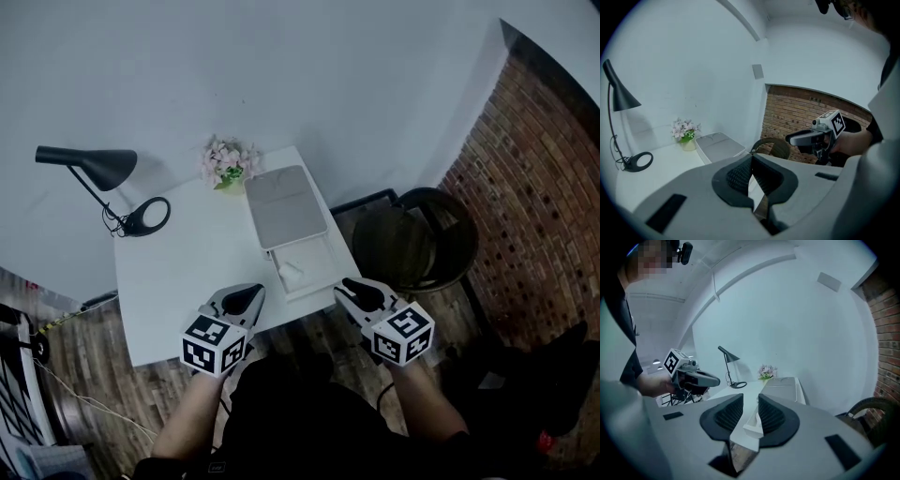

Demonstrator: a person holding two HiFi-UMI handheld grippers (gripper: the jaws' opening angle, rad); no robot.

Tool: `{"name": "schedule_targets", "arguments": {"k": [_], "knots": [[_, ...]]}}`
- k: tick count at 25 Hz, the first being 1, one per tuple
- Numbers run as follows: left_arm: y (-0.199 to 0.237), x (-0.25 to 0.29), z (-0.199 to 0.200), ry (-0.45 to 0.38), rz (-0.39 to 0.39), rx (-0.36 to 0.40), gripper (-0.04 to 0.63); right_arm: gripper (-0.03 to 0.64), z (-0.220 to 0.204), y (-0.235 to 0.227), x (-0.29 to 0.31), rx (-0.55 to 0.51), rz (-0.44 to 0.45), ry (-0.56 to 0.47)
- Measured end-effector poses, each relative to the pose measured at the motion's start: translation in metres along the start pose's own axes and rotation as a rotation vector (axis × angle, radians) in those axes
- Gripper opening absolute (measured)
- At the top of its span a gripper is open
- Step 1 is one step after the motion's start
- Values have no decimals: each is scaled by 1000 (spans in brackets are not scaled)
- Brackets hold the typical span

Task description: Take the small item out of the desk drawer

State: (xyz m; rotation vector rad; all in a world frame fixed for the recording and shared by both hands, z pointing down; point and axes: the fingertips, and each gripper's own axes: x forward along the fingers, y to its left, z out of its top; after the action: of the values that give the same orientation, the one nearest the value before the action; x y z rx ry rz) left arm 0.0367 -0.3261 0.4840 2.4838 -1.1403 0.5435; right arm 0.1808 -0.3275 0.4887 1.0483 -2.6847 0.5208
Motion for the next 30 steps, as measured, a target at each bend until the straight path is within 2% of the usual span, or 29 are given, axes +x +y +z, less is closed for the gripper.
{"name": "schedule_targets", "arguments": {"k": [4, 7, 12, 17, 30], "knots": [[13, 13, -8, 16, 23, -32, 8, 130, -4, -4, 32, -33, 42, 64], [16, 25, -15, 36, -5, -49, 8, 162, -9, -8, 58, -53, 56, 124], [30, 37, -21, 28, -31, -76, 8, 178, -26, -11, 106, -103, 80, 253], [44, 44, -27, 19, -57, -98, 8, 178, -60, -18, 143, -162, 68, 414], [97, 36, -36, -11, -23, -177, 8, 179, -128, -17, 196, -341, 168, 759]]}}
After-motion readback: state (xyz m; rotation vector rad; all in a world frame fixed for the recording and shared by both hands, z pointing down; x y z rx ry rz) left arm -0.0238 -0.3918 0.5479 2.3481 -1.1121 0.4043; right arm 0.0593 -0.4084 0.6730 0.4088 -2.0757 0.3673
